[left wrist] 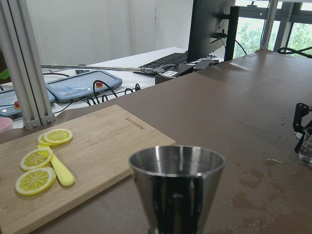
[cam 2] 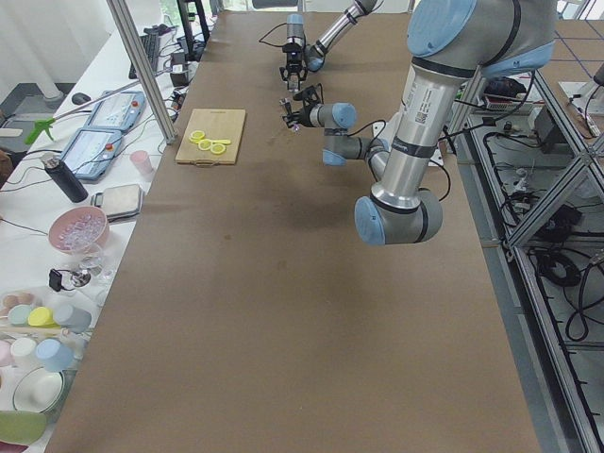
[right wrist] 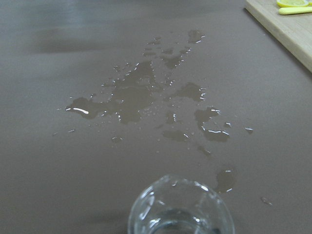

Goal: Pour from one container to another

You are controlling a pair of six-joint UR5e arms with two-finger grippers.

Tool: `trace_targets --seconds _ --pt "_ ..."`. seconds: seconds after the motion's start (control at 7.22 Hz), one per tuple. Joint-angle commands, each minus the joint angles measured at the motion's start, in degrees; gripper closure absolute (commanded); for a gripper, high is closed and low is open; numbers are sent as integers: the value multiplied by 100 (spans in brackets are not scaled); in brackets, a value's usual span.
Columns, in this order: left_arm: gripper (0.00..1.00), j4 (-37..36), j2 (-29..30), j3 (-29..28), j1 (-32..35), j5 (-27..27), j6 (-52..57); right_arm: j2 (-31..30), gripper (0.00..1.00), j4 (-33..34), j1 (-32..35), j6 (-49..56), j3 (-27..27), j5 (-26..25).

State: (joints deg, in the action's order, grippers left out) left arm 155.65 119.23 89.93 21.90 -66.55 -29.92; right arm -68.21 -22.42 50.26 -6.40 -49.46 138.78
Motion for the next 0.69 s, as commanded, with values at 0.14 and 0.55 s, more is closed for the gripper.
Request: trace_targets --seconds 0.14,0.55 --pt "100 97 853 -1078 -10 283 -5 -26 100 158 264 86 -221 0" --pt "100 998 971 -1188 -124 74 222 -262 100 1279 590 1084 -1001 26"
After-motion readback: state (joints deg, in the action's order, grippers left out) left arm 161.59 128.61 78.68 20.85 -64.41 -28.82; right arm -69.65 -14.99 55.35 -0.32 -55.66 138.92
